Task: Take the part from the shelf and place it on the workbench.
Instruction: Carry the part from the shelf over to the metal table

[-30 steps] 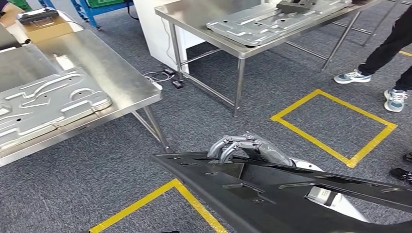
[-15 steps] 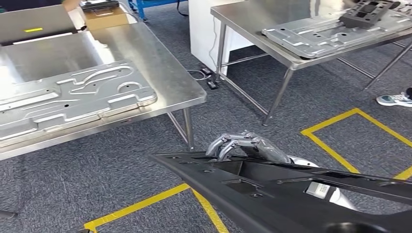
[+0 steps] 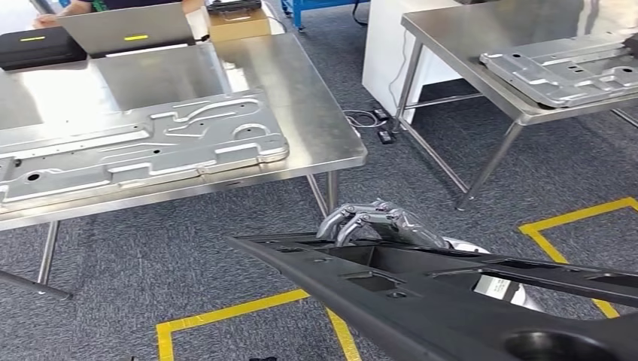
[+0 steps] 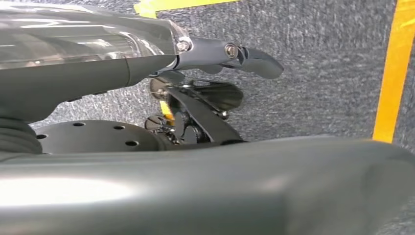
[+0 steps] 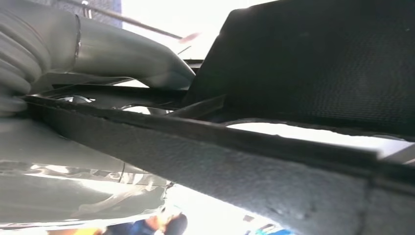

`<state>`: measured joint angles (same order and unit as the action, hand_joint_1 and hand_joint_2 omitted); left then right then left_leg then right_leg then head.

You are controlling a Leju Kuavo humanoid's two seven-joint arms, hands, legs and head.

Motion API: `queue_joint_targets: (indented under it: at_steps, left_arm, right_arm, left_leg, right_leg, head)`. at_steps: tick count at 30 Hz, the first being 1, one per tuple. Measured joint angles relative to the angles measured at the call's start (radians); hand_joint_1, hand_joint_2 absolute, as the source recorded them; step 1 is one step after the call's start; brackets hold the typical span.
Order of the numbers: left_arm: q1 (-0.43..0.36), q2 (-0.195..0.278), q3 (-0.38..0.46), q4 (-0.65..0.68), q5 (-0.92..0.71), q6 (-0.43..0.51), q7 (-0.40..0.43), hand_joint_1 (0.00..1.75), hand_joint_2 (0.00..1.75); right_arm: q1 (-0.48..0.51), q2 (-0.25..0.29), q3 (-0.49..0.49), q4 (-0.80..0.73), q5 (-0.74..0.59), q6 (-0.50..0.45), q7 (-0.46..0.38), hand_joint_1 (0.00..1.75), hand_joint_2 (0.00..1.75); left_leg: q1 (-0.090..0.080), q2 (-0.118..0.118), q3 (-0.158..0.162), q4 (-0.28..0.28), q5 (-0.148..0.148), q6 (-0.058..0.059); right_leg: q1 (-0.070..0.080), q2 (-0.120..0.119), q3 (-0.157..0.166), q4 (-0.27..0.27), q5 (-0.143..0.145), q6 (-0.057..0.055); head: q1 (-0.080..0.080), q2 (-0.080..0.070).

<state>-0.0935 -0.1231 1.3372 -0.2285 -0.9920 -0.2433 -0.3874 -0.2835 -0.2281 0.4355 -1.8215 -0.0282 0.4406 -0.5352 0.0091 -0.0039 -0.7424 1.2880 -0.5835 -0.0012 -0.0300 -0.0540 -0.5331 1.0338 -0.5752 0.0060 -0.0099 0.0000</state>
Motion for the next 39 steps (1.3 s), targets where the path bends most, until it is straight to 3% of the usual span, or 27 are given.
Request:
queue_joint_targets:
  at_steps: [1, 3, 5, 7, 8, 10, 11, 13, 14, 15, 16, 18, 20, 22, 23, 24, 26, 28, 29, 30, 32, 34, 38, 39]
  left_arm:
    - [0.001, 0.0, 0.001, 0.0, 0.002, -0.001, 0.0, 0.0, 0.0]
    - [0.0, 0.0, 0.002, 0.0, 0.007, -0.005, -0.003, 0.0, 0.0]
    - [-0.003, 0.0, 0.004, 0.0, 0.014, -0.01, -0.006, 0.0, 0.0]
    - [0.0, 0.0, 0.007, 0.0, 0.021, -0.013, -0.01, 0.0, 0.0]
    - [0.002, -0.001, 0.01, 0.0, 0.024, -0.014, -0.011, 0.0, 0.0]
    - [0.001, -0.002, 0.016, 0.0, 0.033, -0.014, -0.013, 0.0, 0.0]
    - [-0.001, -0.002, 0.019, 0.0, 0.036, -0.014, -0.012, 0.0, 0.0]
    - [-0.006, -0.004, 0.025, 0.0, 0.041, -0.014, -0.01, 0.0, 0.0]
    - [-0.006, -0.004, 0.027, 0.0, 0.043, -0.014, -0.008, 0.0, 0.0]
    - [-0.006, -0.005, 0.028, 0.0, 0.045, -0.014, -0.006, 0.0, 0.0]
    - [-0.005, -0.005, 0.03, 0.0, 0.045, -0.014, -0.005, 0.0, 0.0]
    - [-0.006, -0.005, 0.031, 0.0, 0.046, -0.014, -0.003, 0.0, 0.0]
    - [-0.008, -0.005, 0.033, 0.0, 0.047, -0.014, -0.002, 0.0, 0.0]
    - [-0.005, -0.004, 0.037, 0.0, 0.048, -0.014, -0.001, 0.0, 0.0]
    - [-0.003, -0.004, 0.04, 0.0, 0.049, -0.014, -0.001, 0.0, 0.0]
    - [-0.002, -0.004, 0.042, 0.0, 0.051, -0.015, -0.001, 0.0, 0.0]
    - [-0.006, -0.004, 0.044, 0.0, 0.055, -0.018, -0.001, 0.0, 0.0]
    - [-0.009, -0.004, 0.045, 0.0, 0.059, -0.022, -0.001, 0.0, 0.0]
    - [-0.008, -0.004, 0.045, 0.0, 0.06, -0.023, 0.0, 0.0, 0.0]
    - [-0.007, -0.005, 0.046, 0.0, 0.06, -0.026, 0.0, 0.0, 0.0]
    - [-0.005, -0.005, 0.046, 0.0, 0.061, -0.029, 0.0, 0.0, 0.0]
    - [-0.004, -0.004, 0.046, 0.0, 0.062, -0.031, -0.001, 0.0, 0.0]
    - [-0.002, -0.006, 0.047, 0.0, 0.062, -0.031, -0.001, 0.0, 0.0]
    - [-0.001, -0.006, 0.047, 0.0, 0.062, -0.031, -0.001, 0.0, 0.0]
  right_arm:
    - [-0.001, 0.0, 0.0, 0.0, -0.001, 0.0, 0.001, 1.75, 1.75]
    - [-0.001, 0.0, 0.001, 0.0, -0.003, 0.0, 0.002, 1.75, 1.75]
    - [-0.001, 0.0, 0.001, -0.001, -0.004, 0.0, 0.004, 1.75, 1.75]
    - [-0.001, 0.0, 0.001, -0.002, -0.005, 0.0, 0.005, 1.75, 1.75]
    - [-0.001, 0.0, 0.001, -0.003, -0.005, 0.0, 0.006, 1.75, 1.75]
    - [0.0, -0.001, 0.001, -0.006, -0.005, 0.0, 0.006, 1.75, 1.75]
    - [0.002, -0.002, 0.001, -0.007, -0.005, 0.0, 0.006, 1.75, 1.75]
    - [0.007, -0.004, 0.001, -0.007, -0.005, 0.0, 0.007, 1.75, 1.75]
    - [0.009, -0.004, 0.001, -0.007, -0.005, 0.0, 0.007, 1.75, 1.75]
    - [0.01, -0.004, 0.001, -0.007, -0.005, 0.0, 0.007, 1.75, 1.75]
    - [0.01, -0.004, 0.001, -0.007, -0.005, 0.0, 0.008, 1.75, 1.75]
    - [0.01, -0.004, 0.001, -0.008, -0.005, 0.0, 0.008, 1.75, 1.75]
    - [0.011, -0.004, 0.001, -0.008, -0.005, 0.0, 0.009, 1.75, 1.75]
    - [0.01, -0.003, 0.001, -0.008, -0.005, 0.0, 0.009, 1.75, 1.75]
    - [0.008, -0.002, 0.001, -0.008, -0.006, 0.0, 0.009, 1.75, 1.75]
    - [0.007, -0.001, 0.001, -0.009, -0.006, 0.0, 0.009, 1.75, 1.75]
    - [0.007, -0.001, 0.002, -0.009, -0.007, 0.0, 0.009, 1.75, 1.75]
    - [0.009, -0.001, 0.002, -0.009, -0.007, 0.0, 0.009, 1.75, 1.75]
    - [0.01, -0.001, 0.002, -0.009, -0.008, 0.0, 0.009, 1.75, 1.75]
    - [0.01, -0.001, 0.002, -0.009, -0.009, 0.0, 0.009, 1.75, 1.75]
    - [0.009, 0.001, 0.002, -0.009, -0.015, 0.0, 0.009, 1.75, 1.75]
    - [0.008, 0.004, 0.002, -0.01, -0.022, -0.001, 0.008, 1.75, 1.75]
    - [0.01, 0.008, 0.001, -0.011, -0.027, -0.001, 0.008, 1.75, 1.75]
    - [0.01, 0.008, 0.001, -0.011, -0.027, -0.001, 0.008, 1.75, 1.75]
  left_leg:
    - [-0.001, 0.01, 0.029, -0.064, 0.042, 0.004]
    - [-0.013, 0.05, 0.083, -0.178, 0.09, 0.018]
    - [-0.025, 0.07, 0.098, -0.215, 0.086, 0.031]
    - [-0.025, 0.052, 0.101, -0.228, 0.082, 0.038]
    - [-0.022, 0.042, 0.107, -0.236, 0.082, 0.041]
    - [-0.013, 0.023, 0.122, -0.249, 0.083, 0.047]
    - [-0.013, 0.011, 0.126, -0.251, 0.082, 0.05]
    - [-0.013, -0.015, 0.131, -0.251, 0.078, 0.054]
    - [-0.013, -0.029, 0.134, -0.251, 0.076, 0.054]
    - [-0.013, -0.043, 0.138, -0.251, 0.074, 0.053]
    - [-0.013, -0.057, 0.143, -0.25, 0.072, 0.051]
    - [-0.013, -0.084, 0.148, -0.247, 0.066, 0.044]
    - [-0.011, -0.107, 0.144, -0.245, 0.064, 0.035]
    - [-0.009, -0.125, 0.139, -0.246, 0.065, 0.027]
    - [-0.01, -0.117, 0.136, -0.241, 0.06, 0.023]
    - [-0.011, -0.097, 0.128, -0.223, 0.049, 0.018]
    - [-0.011, -0.039, 0.082, -0.131, 0.002, 0.006]
    - [-0.004, -0.012, 0.015, -0.006, -0.041, -0.004]
    - [-0.001, -0.008, -0.004, 0.024, -0.041, -0.007]
    - [0.001, -0.006, -0.003, 0.016, -0.022, -0.007]
    - [0.001, -0.001, 0.049, -0.101, 0.051, -0.001]
    - [-0.006, 0.005, 0.102, -0.206, 0.091, 0.011]
    - [-0.011, 0.009, 0.118, -0.239, 0.079, 0.005]
    - [-0.013, 0.009, 0.118, -0.237, 0.076, 0.009]
  right_leg:
    - [0.0, -0.012, 0.009, 0.0, -0.006, 0.002]
    - [0.002, -0.032, 0.022, -0.002, -0.018, 0.01]
    - [0.005, -0.051, 0.027, -0.005, -0.025, 0.021]
    - [0.007, -0.068, 0.034, -0.01, -0.031, 0.032]
    - [0.007, -0.059, 0.038, -0.008, -0.038, 0.037]
    - [0.007, -0.007, 0.014, 0.055, -0.075, 0.039]
    - [0.008, 0.023, -0.02, 0.119, -0.102, 0.038]
    - [0.008, 0.046, -0.1, 0.246, -0.138, 0.037]
    - [0.009, 0.049, -0.123, 0.269, -0.129, 0.038]
    - [0.009, 0.051, -0.126, 0.252, -0.1, 0.038]
    - [0.008, 0.057, -0.112, 0.2, -0.056, 0.038]
    - [0.005, 0.097, -0.068, 0.072, 0.016, 0.036]
    - [0.004, 0.126, -0.045, 0.011, 0.033, 0.029]
    - [0.005, 0.113, -0.041, 0.004, 0.03, 0.02]
    - [0.003, 0.102, -0.038, 0.002, 0.029, 0.014]
    - [0.001, 0.089, -0.035, 0.001, 0.028, 0.008]
    - [-0.001, 0.06, -0.027, -0.001, 0.023, -0.001]
    - [0.0, 0.031, -0.021, -0.001, 0.016, -0.004]
    - [0.001, 0.019, -0.017, -0.001, 0.012, -0.004]
    - [0.001, 0.01, -0.012, -0.001, 0.008, -0.002]
    - [0.001, -0.002, 0.002, -0.001, -0.002, 0.003]
    - [0.002, -0.01, 0.009, -0.002, -0.01, 0.01]
    - [0.004, -0.012, 0.009, -0.005, -0.015, 0.018]
    - [0.002, -0.012, 0.012, -0.01, -0.014, 0.023]
  head:
    - [0.0, 0.0]
    - [0.0, 0.0]
    - [0.0, 0.0]
    - [0.0, 0.0]
    - [0.001, 0.0]
    - [0.003, 0.0]
    - [0.004, 0.0]
    - [0.004, 0.0]
    - [0.004, 0.0]
    - [0.004, 0.0]
    - [0.004, 0.0]
    - [0.004, 0.0]
    - [0.004, 0.0]
    - [0.004, 0.0]
    - [0.004, 0.0]
    - [0.003, 0.0]
    - [0.002, 0.0]
    - [0.002, 0.0]
    - [0.002, 0.0]
    - [0.002, 0.0]
    - [0.002, 0.0]
    - [0.002, 0.0]
    - [0.002, 0.0]
    - [0.002, 0.0]
